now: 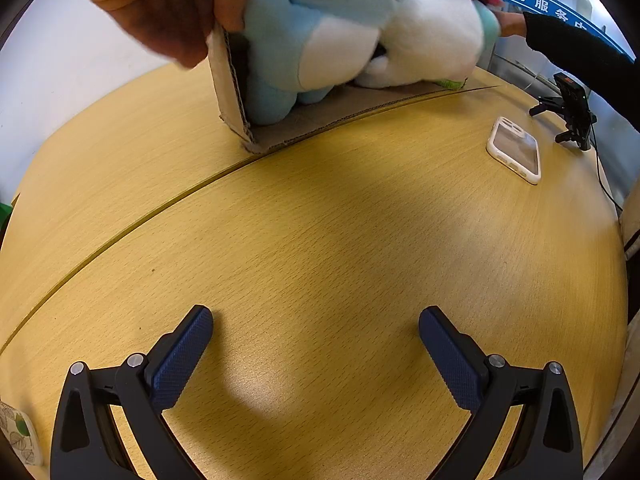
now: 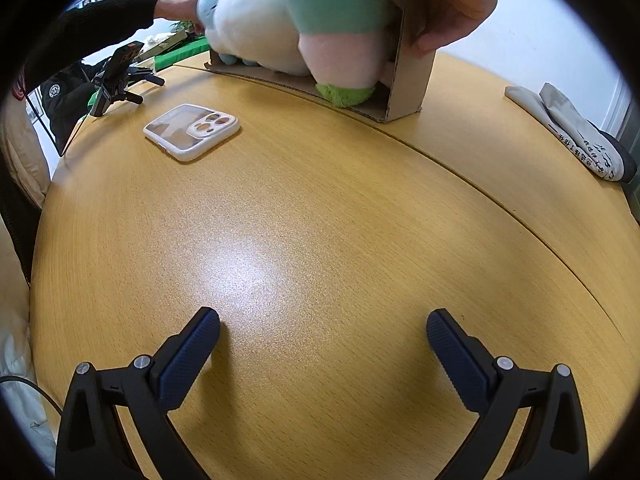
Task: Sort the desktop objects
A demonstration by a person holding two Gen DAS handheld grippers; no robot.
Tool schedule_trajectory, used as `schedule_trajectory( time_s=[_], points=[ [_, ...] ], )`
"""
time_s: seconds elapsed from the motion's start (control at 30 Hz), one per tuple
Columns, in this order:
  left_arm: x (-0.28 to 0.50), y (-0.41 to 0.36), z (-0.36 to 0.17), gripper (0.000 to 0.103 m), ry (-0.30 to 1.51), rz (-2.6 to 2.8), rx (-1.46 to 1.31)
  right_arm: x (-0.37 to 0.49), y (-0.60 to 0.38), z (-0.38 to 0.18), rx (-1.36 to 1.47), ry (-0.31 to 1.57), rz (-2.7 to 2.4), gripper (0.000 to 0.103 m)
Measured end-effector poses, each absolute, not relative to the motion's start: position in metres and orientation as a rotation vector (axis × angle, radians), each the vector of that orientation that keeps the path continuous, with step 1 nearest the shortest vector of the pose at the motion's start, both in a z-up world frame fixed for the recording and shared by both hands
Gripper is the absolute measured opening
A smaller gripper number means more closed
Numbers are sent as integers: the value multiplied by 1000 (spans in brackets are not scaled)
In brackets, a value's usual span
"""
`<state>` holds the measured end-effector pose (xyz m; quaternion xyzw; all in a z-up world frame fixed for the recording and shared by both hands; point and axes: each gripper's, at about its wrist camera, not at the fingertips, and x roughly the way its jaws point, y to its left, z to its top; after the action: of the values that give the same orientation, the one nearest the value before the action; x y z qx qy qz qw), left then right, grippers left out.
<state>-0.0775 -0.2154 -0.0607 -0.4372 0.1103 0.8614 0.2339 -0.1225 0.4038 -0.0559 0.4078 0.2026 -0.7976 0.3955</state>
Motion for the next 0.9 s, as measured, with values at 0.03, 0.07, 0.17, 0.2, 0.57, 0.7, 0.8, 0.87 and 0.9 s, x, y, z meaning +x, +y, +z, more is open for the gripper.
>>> schedule_trajectory(
  time_s=[0.03, 0.07, 0.17, 0.2, 0.57, 0.7, 0.8, 0.87, 0.9],
  points=[
    [-77, -216, -61, 103, 303, 2365, -1200, -123, 404, -56, 1034, 514, -2022, 103],
    [-77, -216, -61, 103, 303, 2365, -1200, -123, 404, -56, 1034, 513, -2022, 103],
    [-77, -217, -61, 103, 303, 2365, -1200, -123, 404, -56, 1034, 513, -2022, 103],
    [-77, -217, -60, 103, 303, 2365, -1200, -123, 404, -56, 1034, 513, -2022, 103],
    [-77, -219, -59, 103, 303, 2365, -1200, -123, 404, -55, 1034, 513, -2022, 103],
    [-77, -220, -59, 103, 303, 2365, -1201, -123, 405, -55, 1034, 513, -2022, 103],
    [-77, -221, -58, 103, 303, 2365, -1201, -123, 405, -55, 1034, 513, -2022, 103],
    [-77, -222, -58, 103, 303, 2365, -1201, -123, 405, -55, 1034, 513, -2022, 103],
    [-77, -223, -58, 103, 303, 2365, -1201, -123, 405, -55, 1034, 514, -2022, 103]
  ],
)
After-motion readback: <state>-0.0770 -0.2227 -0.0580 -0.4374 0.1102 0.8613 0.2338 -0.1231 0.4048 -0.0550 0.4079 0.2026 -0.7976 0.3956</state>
